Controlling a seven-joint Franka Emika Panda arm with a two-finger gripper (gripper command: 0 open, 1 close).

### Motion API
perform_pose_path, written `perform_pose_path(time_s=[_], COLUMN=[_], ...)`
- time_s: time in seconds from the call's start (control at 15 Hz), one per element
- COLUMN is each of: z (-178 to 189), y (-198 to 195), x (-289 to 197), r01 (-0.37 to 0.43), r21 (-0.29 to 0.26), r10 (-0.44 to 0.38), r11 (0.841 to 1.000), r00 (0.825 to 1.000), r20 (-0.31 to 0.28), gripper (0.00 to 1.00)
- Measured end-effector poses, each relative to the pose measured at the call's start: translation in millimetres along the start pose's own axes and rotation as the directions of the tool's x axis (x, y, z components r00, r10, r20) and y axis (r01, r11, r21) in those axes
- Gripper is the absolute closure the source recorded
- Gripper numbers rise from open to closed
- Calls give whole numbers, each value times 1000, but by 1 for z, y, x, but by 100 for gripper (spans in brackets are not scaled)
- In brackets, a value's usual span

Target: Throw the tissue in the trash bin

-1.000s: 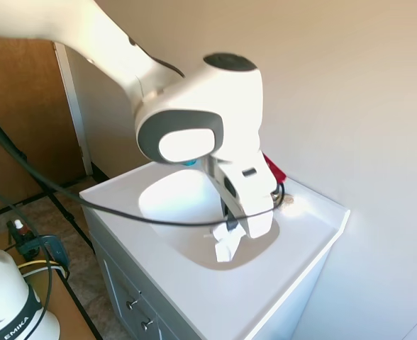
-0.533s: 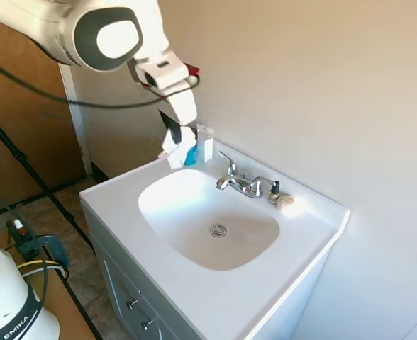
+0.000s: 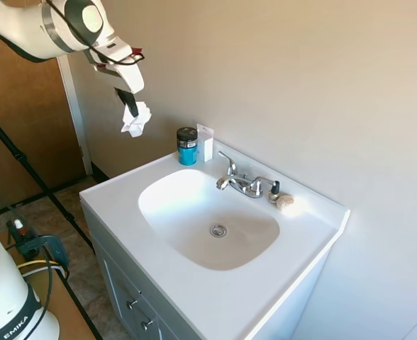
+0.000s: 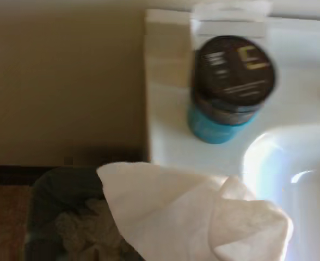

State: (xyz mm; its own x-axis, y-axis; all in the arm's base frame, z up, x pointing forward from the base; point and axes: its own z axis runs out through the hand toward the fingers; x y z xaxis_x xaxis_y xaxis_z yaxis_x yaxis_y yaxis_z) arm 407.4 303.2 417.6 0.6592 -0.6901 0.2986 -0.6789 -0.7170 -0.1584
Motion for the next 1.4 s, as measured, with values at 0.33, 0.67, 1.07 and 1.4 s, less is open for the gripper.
perform_pose_path(time_s=[0.33, 0.67, 1.07, 1.4], z=[63, 120, 145, 141], y=[-52, -97, -111, -113], x=[-61, -83, -88, -88], r01=[89, 98, 109, 129], r21=[-84, -132, -191, -204], r10=[-86, -87, -86, -101], r11=[993, 986, 976, 970], r00=[996, 993, 988, 984], r20=[30, 83, 125, 144], gripper=[100, 100, 0, 0])
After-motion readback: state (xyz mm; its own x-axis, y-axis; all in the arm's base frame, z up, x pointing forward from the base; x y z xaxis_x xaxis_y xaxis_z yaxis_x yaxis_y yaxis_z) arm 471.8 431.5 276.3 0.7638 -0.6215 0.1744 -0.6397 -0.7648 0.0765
